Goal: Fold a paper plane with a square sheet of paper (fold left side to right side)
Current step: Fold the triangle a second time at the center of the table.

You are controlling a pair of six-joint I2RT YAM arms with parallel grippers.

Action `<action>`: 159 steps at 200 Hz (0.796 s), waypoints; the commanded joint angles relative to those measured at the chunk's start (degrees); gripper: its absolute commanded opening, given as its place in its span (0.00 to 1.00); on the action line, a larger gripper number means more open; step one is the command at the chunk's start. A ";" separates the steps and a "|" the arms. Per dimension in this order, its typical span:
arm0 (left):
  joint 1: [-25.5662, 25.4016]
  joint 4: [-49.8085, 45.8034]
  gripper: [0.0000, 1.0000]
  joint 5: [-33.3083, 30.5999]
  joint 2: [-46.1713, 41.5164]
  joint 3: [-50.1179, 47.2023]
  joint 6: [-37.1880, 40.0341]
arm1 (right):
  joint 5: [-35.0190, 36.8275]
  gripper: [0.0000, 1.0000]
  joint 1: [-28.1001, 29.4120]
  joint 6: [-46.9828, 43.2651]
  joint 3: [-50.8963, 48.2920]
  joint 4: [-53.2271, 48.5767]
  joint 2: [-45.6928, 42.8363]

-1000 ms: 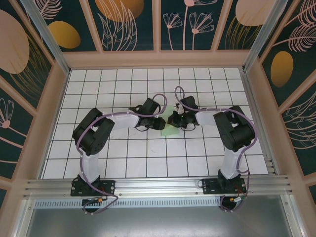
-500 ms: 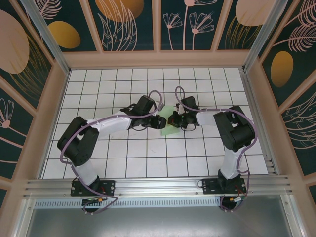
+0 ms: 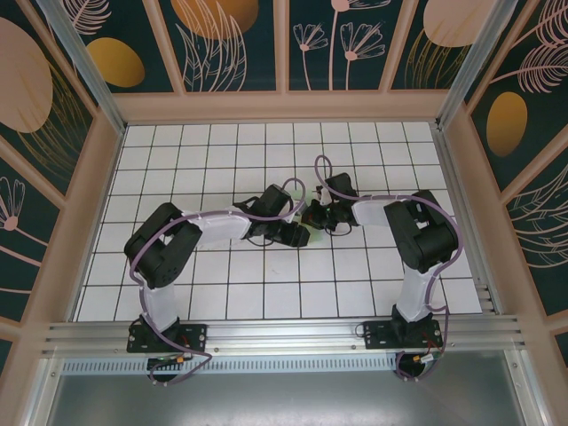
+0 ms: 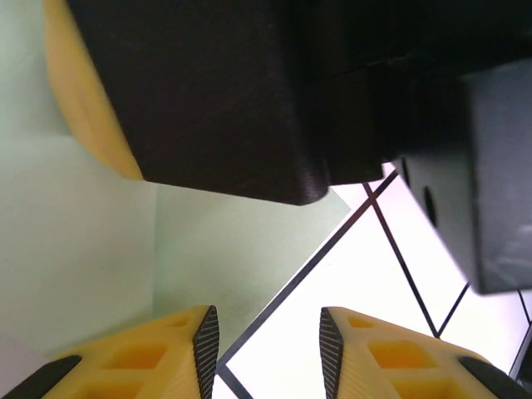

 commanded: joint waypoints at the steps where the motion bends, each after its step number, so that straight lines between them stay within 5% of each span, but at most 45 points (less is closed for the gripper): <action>1: 0.15 1.33 0.40 -0.48 0.97 -0.72 -0.43 | 4.29 0.02 -0.71 -1.38 -1.80 -7.11 1.79; 159: -0.97 3.95 0.37 1.70 -0.42 -10.79 -2.66 | 4.60 0.02 -1.59 -2.27 -0.93 -9.06 1.51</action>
